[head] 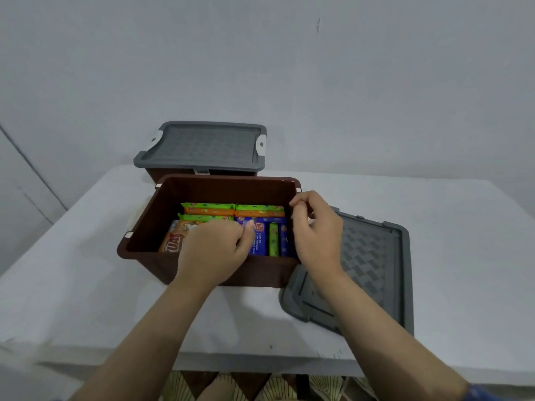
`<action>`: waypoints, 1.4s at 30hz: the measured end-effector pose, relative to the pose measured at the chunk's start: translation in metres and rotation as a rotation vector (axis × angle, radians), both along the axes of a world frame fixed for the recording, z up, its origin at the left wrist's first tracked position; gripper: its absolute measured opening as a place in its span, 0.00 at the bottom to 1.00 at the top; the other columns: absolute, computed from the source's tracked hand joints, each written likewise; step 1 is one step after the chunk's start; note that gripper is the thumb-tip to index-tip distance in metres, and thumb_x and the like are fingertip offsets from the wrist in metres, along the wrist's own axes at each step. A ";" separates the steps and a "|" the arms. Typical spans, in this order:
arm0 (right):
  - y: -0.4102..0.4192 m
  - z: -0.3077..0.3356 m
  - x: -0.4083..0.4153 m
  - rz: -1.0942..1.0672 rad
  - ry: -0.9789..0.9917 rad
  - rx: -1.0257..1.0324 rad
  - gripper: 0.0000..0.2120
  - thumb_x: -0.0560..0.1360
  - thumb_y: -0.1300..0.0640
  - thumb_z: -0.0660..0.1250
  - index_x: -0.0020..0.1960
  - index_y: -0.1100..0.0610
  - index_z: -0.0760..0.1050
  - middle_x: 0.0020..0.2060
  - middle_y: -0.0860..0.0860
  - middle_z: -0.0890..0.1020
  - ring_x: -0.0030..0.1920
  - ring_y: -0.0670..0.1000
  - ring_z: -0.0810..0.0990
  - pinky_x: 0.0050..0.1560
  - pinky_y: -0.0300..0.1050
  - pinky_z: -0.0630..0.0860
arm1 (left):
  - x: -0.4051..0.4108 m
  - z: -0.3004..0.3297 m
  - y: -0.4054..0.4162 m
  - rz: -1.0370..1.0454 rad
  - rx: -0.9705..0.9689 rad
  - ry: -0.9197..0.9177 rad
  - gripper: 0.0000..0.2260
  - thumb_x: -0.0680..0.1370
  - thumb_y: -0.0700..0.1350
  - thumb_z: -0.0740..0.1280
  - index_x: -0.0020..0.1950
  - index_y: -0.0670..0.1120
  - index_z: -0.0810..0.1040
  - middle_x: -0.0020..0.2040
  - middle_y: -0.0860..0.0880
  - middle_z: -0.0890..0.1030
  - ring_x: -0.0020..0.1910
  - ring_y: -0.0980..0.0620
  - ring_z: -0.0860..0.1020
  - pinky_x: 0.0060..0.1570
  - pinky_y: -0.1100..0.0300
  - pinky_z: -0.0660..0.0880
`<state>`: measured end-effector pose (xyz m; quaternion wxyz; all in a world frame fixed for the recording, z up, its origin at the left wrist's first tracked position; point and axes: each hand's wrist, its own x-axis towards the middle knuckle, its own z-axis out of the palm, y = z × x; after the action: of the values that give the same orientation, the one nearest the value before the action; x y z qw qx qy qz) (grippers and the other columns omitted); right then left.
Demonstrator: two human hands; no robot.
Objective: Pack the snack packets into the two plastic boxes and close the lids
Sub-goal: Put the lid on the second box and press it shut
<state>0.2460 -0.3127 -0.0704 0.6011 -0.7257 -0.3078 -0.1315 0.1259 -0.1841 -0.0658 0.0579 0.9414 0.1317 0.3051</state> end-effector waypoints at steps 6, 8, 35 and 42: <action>-0.026 -0.037 0.029 -0.213 0.332 -0.003 0.09 0.76 0.63 0.57 0.48 0.54 0.74 0.47 0.48 0.78 0.50 0.46 0.76 0.51 0.45 0.73 | 0.028 0.001 -0.045 -0.064 -0.028 0.062 0.22 0.81 0.50 0.58 0.27 0.52 0.59 0.22 0.55 0.60 0.21 0.58 0.60 0.26 0.67 0.51; -0.048 -0.059 0.046 -0.310 0.315 -0.442 0.10 0.76 0.61 0.59 0.56 0.54 0.74 0.59 0.53 0.74 0.61 0.56 0.71 0.61 0.52 0.68 | 0.034 0.000 -0.056 -0.083 -0.060 0.038 0.21 0.81 0.49 0.59 0.28 0.50 0.63 0.24 0.55 0.63 0.21 0.58 0.60 0.26 0.67 0.52; -0.127 -0.015 0.079 -0.476 0.434 -0.380 0.23 0.77 0.70 0.57 0.71 0.60 0.64 0.58 0.61 0.77 0.53 0.58 0.77 0.48 0.47 0.73 | 0.040 -0.013 -0.065 0.001 -0.091 0.041 0.18 0.81 0.52 0.55 0.32 0.50 0.70 0.27 0.56 0.68 0.28 0.56 0.69 0.27 0.62 0.65; -0.111 0.073 0.062 -0.327 -0.041 -0.435 0.20 0.78 0.64 0.60 0.67 0.51 0.68 0.51 0.49 0.80 0.47 0.52 0.77 0.44 0.44 0.68 | 0.072 0.019 -0.051 -0.095 -0.511 0.114 0.16 0.79 0.53 0.62 0.65 0.48 0.70 0.62 0.48 0.69 0.64 0.47 0.67 0.63 0.55 0.64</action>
<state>0.3081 -0.4233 0.0026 0.3955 -0.8750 -0.2197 -0.1722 0.1983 -0.2353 -0.0465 0.3004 0.9170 0.1632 0.2054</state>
